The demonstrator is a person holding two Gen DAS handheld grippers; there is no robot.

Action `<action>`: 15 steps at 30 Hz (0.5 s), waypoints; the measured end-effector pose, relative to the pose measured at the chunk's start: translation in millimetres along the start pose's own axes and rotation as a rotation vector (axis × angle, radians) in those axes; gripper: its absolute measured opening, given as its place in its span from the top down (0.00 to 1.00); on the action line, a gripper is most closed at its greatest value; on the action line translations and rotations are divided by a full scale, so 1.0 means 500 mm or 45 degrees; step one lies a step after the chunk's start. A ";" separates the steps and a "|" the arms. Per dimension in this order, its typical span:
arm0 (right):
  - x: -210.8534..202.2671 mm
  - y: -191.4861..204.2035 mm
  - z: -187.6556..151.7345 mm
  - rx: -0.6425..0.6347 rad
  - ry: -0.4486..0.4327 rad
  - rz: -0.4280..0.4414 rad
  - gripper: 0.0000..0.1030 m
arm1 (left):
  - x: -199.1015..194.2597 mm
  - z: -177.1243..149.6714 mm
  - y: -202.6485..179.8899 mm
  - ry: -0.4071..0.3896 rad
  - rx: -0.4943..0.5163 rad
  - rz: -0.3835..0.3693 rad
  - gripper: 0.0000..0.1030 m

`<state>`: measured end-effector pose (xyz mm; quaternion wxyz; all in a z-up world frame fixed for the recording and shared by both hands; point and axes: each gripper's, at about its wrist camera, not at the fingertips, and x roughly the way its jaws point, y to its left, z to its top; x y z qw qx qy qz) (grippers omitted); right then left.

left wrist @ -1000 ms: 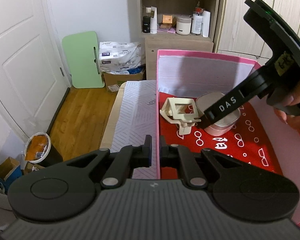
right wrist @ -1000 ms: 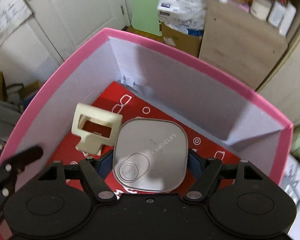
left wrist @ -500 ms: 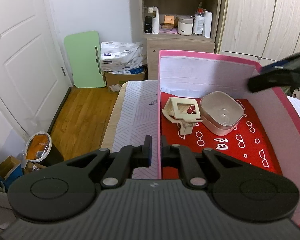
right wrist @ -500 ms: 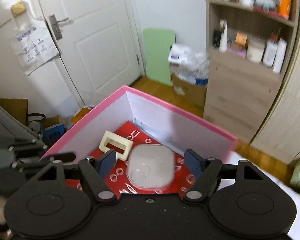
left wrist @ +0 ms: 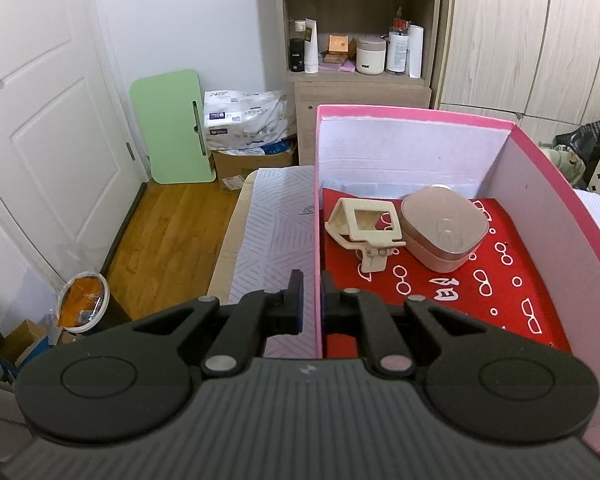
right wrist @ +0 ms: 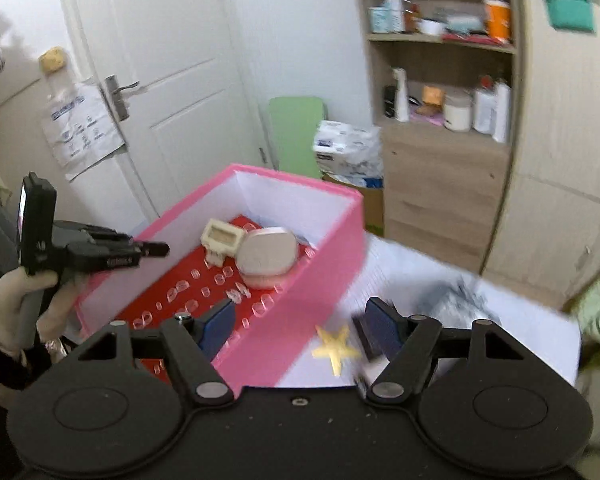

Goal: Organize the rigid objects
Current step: 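Lower the rounded case into the box beside the stand and release, then grasp the white pocket wifi router with the right gripper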

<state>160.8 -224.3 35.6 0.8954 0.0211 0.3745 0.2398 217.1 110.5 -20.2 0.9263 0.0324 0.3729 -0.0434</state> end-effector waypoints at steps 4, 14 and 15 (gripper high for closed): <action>-0.010 -0.034 -0.074 0.147 0.067 -0.031 0.29 | -0.003 -0.003 0.001 -0.016 -0.003 -0.002 0.91; 0.066 -0.059 -0.201 0.197 0.192 -0.249 0.32 | -0.005 -0.003 0.004 -0.042 -0.020 -0.013 0.91; 0.072 -0.062 -0.202 0.183 0.198 -0.259 0.32 | -0.004 -0.003 0.003 -0.042 -0.020 -0.011 0.91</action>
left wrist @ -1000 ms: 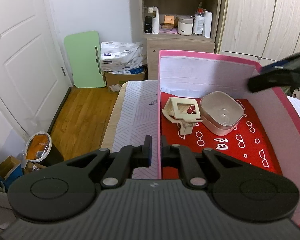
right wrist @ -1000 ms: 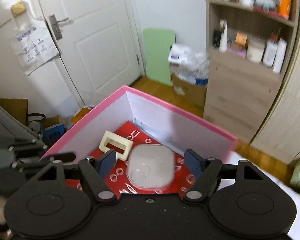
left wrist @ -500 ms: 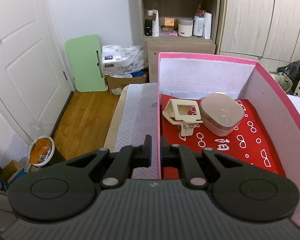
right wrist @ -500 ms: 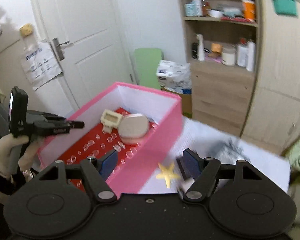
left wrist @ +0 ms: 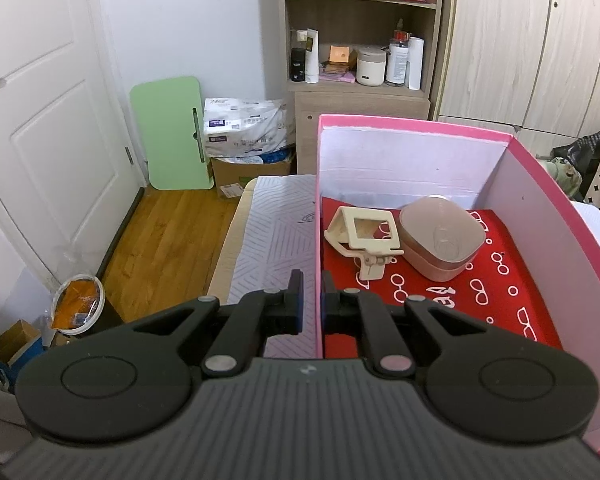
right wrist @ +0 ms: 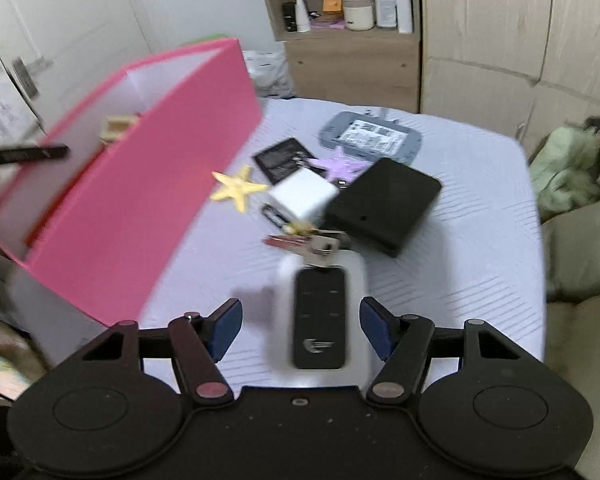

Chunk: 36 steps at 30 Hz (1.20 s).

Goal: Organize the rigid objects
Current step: 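Grasp the white pocket wifi router with the right gripper, then place the white router in the box in front of the case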

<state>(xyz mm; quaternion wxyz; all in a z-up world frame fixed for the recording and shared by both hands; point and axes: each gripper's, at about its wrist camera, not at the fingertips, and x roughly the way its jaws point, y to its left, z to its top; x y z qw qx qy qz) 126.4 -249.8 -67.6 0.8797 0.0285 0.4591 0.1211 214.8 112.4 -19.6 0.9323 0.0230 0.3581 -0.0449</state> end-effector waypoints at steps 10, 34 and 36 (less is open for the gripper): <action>0.064 0.021 -0.012 -0.069 -0.031 -0.123 0.30 | 0.001 0.001 -0.005 0.000 0.010 0.004 0.91; -0.060 0.032 0.041 0.114 -0.184 0.125 0.37 | 0.008 0.001 0.006 -0.013 -0.049 -0.029 0.91; -0.074 0.051 0.073 0.078 -0.185 0.220 0.37 | 0.009 0.001 0.008 -0.012 -0.053 -0.036 0.91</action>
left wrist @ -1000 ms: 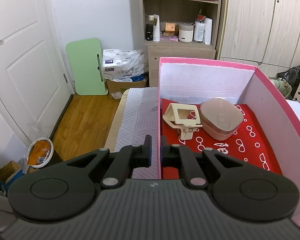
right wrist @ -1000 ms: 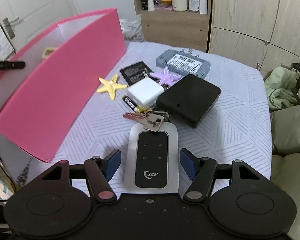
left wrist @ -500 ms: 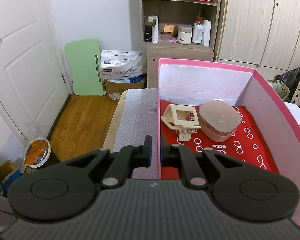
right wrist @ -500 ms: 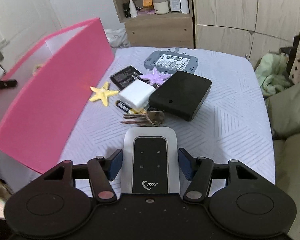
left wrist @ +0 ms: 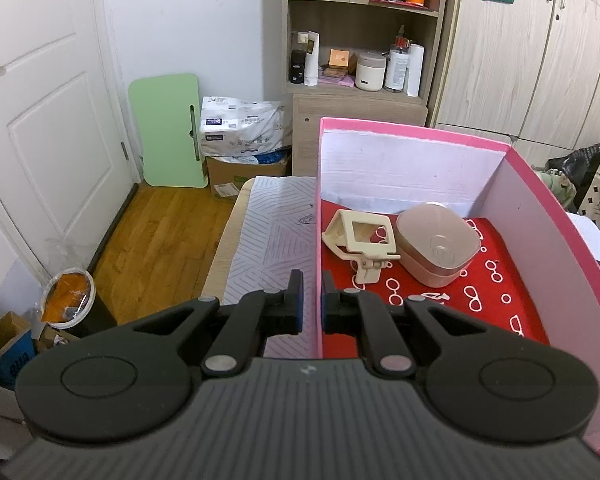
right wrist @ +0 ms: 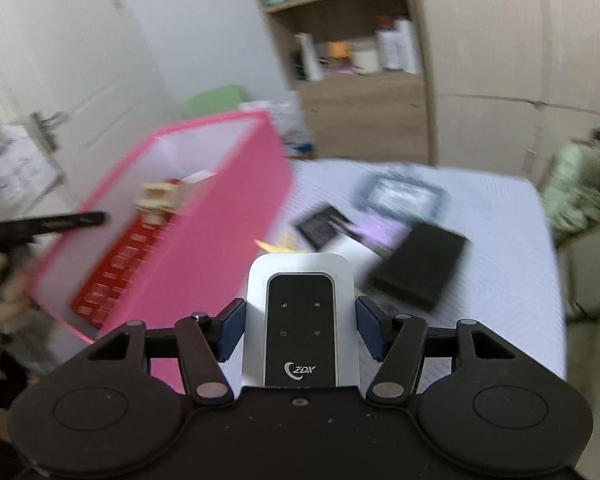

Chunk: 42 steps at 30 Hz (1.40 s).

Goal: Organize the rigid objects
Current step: 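Place the white router in the box in front of the case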

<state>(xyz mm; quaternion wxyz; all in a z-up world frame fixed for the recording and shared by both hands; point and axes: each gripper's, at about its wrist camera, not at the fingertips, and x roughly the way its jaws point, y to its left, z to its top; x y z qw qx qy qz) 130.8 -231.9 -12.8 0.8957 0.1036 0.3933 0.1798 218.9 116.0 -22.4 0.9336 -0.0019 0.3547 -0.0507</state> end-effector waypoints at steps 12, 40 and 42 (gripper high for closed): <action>0.170 0.165 0.192 -0.023 0.282 0.531 0.37 | 0.001 0.001 -0.001 0.003 -0.007 0.015 0.90; 0.402 0.178 0.188 0.357 0.634 0.400 0.29 | 0.001 0.000 0.004 -0.014 -0.040 -0.016 0.90; 0.357 0.182 0.195 0.289 0.588 0.444 0.29 | 0.001 0.000 0.004 -0.015 -0.036 -0.014 0.90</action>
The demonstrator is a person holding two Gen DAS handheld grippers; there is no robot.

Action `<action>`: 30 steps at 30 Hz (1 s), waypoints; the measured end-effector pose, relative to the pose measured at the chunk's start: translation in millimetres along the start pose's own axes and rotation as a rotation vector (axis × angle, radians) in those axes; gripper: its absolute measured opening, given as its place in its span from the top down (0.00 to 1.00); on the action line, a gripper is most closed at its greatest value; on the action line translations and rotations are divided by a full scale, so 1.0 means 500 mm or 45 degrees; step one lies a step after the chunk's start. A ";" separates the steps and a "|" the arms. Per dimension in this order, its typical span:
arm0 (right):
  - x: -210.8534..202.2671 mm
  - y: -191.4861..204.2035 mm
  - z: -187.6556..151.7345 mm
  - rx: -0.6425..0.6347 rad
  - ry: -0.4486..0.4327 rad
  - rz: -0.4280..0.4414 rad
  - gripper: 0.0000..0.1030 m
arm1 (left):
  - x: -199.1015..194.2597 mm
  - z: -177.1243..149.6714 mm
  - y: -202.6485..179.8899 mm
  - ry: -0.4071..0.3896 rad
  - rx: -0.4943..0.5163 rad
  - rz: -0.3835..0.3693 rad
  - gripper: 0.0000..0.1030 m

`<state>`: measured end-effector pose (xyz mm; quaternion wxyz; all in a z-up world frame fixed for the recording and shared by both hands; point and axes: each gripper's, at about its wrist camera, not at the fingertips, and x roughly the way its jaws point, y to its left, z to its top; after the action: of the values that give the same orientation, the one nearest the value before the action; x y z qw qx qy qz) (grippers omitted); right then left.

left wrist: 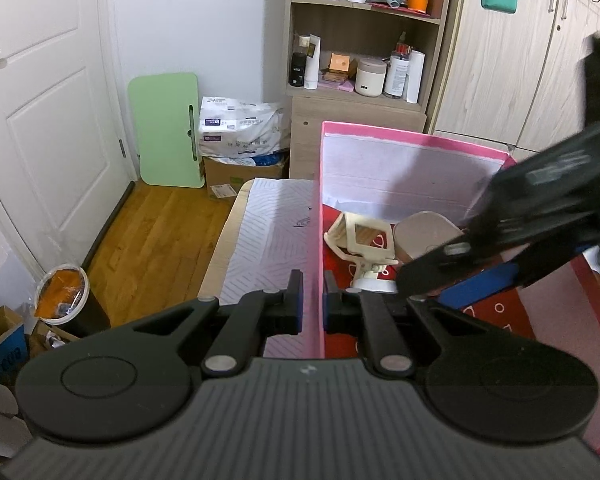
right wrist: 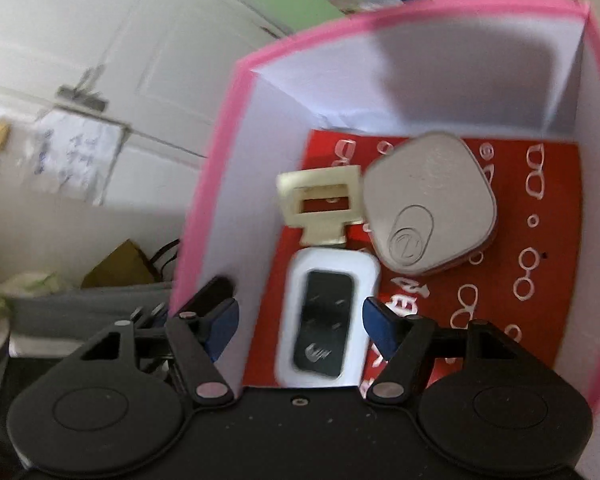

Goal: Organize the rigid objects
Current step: 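Place the white router in the box in front of the case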

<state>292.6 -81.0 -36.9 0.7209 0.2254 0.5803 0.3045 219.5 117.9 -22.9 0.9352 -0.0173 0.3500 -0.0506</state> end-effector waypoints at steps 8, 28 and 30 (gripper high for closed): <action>-0.188 0.026 -0.054 -0.212 -0.240 0.003 0.19 | -0.005 -0.003 -0.007 -0.018 0.028 0.018 0.90; -0.262 -0.137 -0.254 -0.473 -0.568 -0.556 0.17 | 0.020 0.023 -0.028 0.261 0.245 0.028 0.92; -0.259 -0.150 -0.262 -0.506 -0.557 -0.574 0.17 | 0.017 0.034 -0.026 0.339 0.262 -0.008 0.92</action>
<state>160.2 -228.8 -26.8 0.9066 0.0072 0.3771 0.1894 235.9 104.0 -14.6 0.8773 0.0842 0.4636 -0.0911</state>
